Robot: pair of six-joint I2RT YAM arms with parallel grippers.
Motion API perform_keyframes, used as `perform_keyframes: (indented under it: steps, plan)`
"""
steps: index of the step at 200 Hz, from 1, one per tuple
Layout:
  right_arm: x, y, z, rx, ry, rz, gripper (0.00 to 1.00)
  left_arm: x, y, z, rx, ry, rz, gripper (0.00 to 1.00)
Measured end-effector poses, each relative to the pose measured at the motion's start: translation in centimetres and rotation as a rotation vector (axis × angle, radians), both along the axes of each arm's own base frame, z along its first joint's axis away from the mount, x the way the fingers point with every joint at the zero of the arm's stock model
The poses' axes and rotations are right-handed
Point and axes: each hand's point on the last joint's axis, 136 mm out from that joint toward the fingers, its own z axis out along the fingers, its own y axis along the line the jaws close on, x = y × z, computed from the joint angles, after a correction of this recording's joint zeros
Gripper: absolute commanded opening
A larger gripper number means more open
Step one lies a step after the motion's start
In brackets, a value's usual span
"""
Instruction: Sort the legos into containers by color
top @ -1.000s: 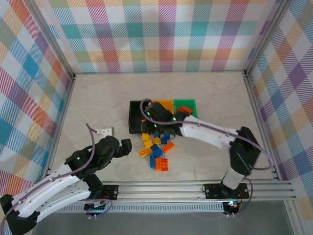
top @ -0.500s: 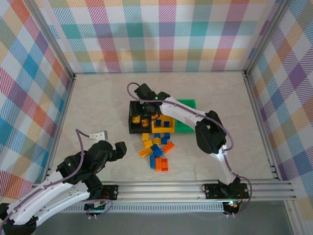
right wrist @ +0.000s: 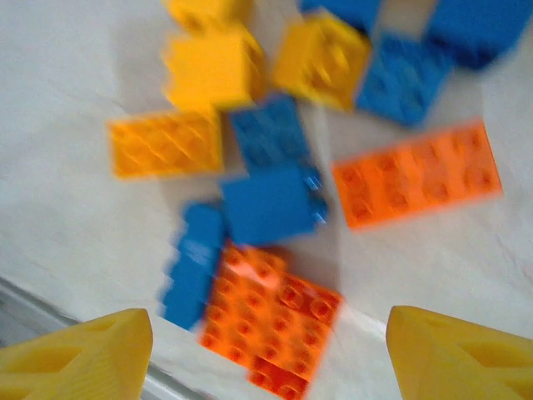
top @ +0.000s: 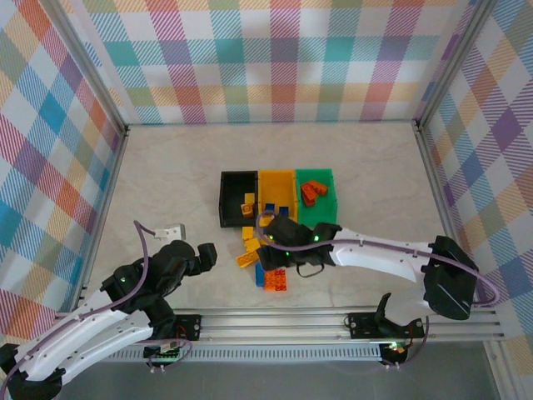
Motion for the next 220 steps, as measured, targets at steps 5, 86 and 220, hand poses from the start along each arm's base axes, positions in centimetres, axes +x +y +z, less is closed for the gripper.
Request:
perform_keyframes:
  steps: [5,86,220]
  plan:
    - [-0.5,-0.4,-0.8,-0.022,0.012,0.000,0.74,0.0,0.0,-0.1,0.003,0.003,0.000,1.00]
    - [-3.0,-2.3,-6.1,-0.117,0.102,-0.099,0.55,0.0,0.1,-0.6,0.017,0.012,0.002,1.00]
    - [-2.0,-5.1,-6.9,-0.211,0.061,-0.165,0.50,0.2,-0.1,-1.0,0.024,0.016,0.003,1.00]
